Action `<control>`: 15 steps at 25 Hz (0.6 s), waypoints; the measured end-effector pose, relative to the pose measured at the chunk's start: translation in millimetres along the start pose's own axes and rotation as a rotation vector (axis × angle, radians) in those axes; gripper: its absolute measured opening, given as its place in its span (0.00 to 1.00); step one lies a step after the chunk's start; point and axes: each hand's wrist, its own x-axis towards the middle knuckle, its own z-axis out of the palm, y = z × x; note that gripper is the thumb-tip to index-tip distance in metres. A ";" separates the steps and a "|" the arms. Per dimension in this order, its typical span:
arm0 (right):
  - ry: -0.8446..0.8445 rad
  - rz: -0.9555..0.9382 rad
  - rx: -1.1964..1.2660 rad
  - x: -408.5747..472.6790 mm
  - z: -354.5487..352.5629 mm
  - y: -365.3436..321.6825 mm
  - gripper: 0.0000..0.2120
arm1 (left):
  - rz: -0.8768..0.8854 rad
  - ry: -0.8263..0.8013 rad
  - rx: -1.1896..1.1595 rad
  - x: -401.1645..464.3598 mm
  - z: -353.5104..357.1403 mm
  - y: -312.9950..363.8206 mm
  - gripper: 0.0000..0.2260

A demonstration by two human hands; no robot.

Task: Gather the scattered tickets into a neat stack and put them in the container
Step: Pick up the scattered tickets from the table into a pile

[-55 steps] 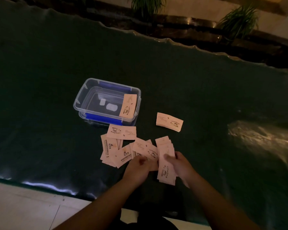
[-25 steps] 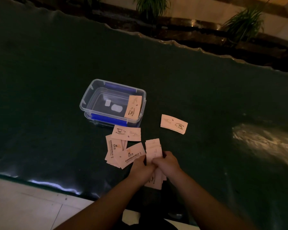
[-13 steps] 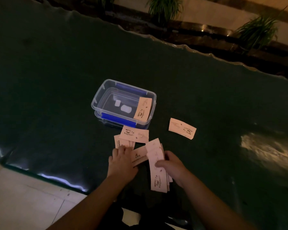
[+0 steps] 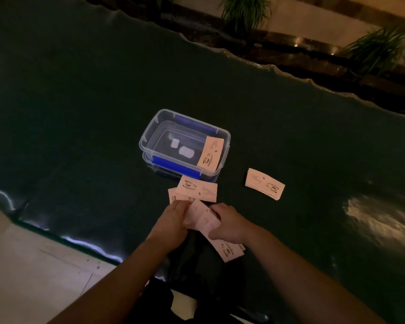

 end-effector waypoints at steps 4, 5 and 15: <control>-0.026 -0.005 -0.144 3.5 8.1 -3.8 0.37 | 0.079 0.070 0.002 7.9 -12.9 -1.8 0.24; -0.022 -0.006 -0.155 3.3 9.2 -3.6 0.38 | 0.107 0.110 0.060 13.2 -18.1 -0.9 0.22; 0.034 0.015 -0.003 -6.2 21.3 11.3 0.42 | 0.169 0.123 0.518 60.5 -31.6 15.6 0.28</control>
